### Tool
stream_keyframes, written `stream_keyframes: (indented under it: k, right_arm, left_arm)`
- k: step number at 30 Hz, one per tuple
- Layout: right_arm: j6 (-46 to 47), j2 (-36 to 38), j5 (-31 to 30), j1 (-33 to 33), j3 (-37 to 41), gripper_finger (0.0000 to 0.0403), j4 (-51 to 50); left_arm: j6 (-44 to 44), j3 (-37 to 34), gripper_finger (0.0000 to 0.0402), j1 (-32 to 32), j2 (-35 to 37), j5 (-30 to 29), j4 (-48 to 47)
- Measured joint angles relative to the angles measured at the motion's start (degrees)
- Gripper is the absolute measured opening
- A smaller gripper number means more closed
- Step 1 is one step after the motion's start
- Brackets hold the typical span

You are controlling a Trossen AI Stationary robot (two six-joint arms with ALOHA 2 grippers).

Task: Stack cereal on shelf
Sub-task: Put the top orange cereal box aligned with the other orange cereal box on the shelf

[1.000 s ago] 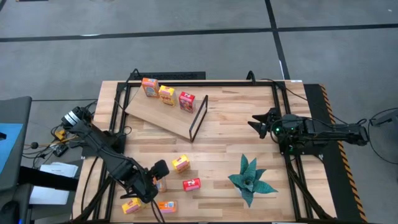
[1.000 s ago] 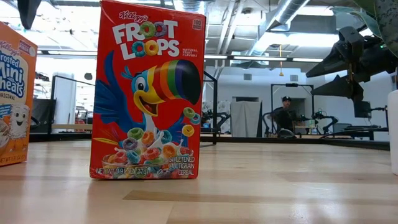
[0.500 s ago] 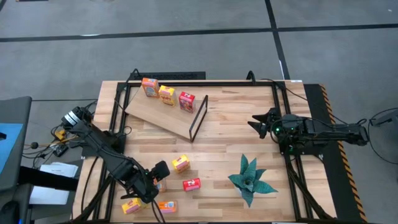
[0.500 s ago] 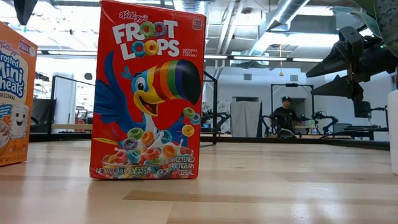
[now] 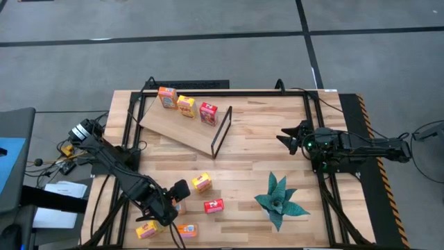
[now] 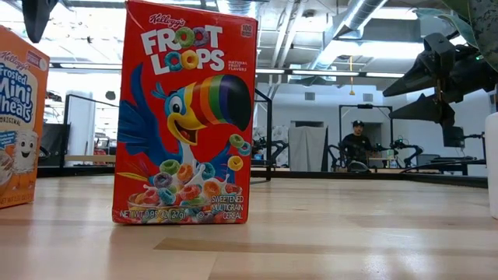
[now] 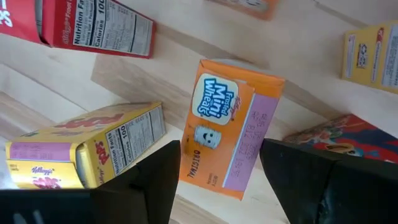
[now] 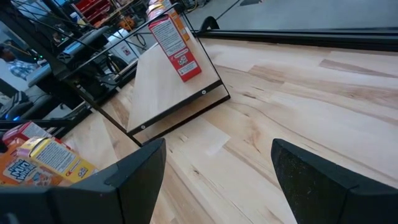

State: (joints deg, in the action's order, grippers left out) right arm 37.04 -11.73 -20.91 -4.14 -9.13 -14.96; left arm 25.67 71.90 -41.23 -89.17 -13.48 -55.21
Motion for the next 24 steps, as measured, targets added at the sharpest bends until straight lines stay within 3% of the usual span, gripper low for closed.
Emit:
stream_keyframes:
  k: [24]
  right_arm:
    - [0.0, 0.0, 0.0, 0.0, 0.0, 0.0317, -1.3]
  left_arm:
    - [0.2, 0.0, 0.0212, 1.6, 0.0, 5.1, 1.1]
